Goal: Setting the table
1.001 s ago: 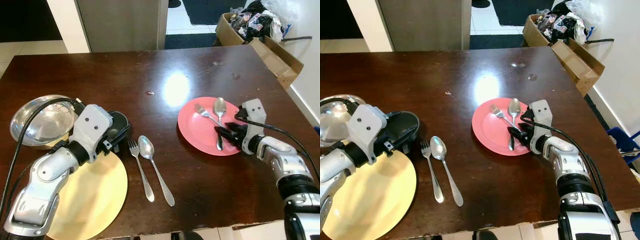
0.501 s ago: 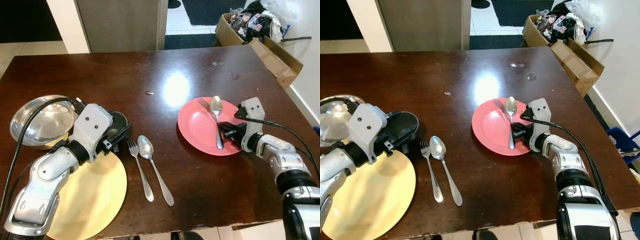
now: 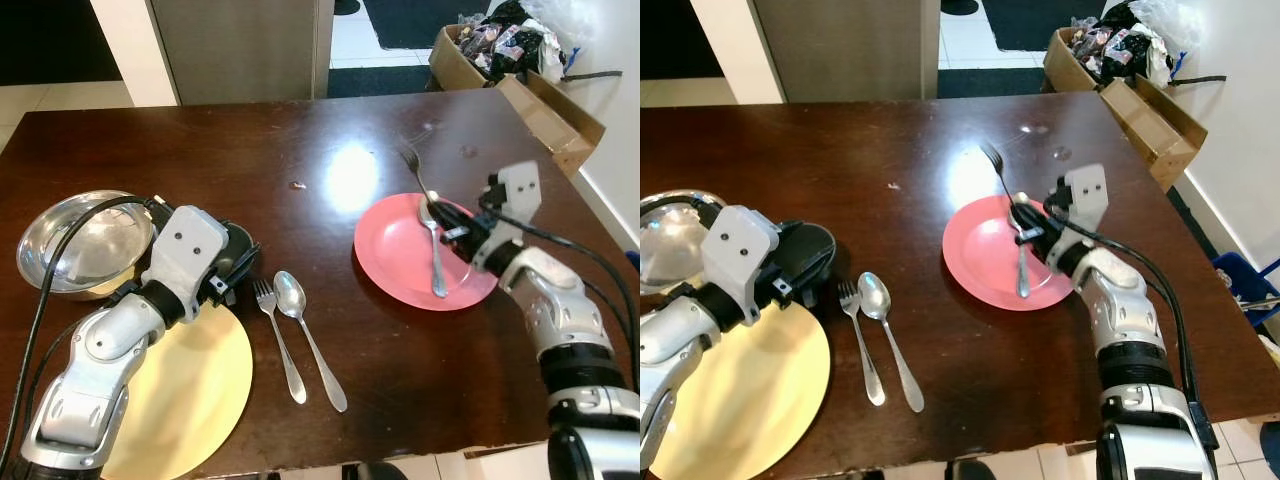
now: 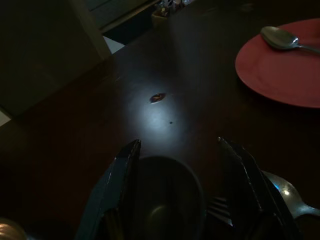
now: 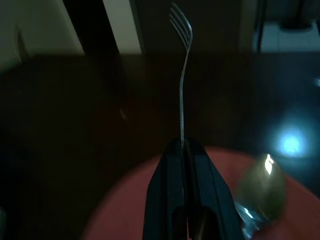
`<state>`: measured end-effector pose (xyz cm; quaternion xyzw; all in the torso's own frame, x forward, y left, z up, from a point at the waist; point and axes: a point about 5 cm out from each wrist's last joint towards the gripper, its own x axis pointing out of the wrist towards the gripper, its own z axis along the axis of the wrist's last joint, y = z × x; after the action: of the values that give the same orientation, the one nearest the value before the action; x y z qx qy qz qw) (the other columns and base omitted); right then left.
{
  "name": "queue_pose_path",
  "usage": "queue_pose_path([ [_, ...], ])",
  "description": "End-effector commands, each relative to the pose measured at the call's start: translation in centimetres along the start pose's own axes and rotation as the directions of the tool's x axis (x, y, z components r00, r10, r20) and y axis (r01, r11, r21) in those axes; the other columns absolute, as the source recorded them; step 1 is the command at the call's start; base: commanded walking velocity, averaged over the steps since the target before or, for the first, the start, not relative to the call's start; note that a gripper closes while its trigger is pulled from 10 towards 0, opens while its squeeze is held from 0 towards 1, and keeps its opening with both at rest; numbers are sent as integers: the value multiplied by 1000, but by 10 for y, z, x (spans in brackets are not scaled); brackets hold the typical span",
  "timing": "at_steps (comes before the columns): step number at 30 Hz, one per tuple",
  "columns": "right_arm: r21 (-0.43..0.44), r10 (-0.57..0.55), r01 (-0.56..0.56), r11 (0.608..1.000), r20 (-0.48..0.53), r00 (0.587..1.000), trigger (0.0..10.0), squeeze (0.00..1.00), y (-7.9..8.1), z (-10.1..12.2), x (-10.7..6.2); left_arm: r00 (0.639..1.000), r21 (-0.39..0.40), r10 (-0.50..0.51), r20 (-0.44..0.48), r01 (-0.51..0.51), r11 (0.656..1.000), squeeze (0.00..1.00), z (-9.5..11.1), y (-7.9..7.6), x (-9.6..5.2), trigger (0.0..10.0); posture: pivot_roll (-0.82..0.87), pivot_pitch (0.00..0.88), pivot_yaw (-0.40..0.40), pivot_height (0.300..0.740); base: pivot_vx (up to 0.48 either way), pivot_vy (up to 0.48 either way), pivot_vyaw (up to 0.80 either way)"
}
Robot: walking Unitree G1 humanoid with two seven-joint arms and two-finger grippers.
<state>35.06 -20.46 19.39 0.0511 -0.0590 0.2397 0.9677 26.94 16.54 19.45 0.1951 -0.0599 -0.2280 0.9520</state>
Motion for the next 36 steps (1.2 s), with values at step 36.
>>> queue_pose_path([
  [36,56,-88,83,995,93,992,10000,0,104,-10,-29,989,-94,148,-4,-148,984,0,-2,5,-4,10000,-68,72,20,740,0,0,0],
])
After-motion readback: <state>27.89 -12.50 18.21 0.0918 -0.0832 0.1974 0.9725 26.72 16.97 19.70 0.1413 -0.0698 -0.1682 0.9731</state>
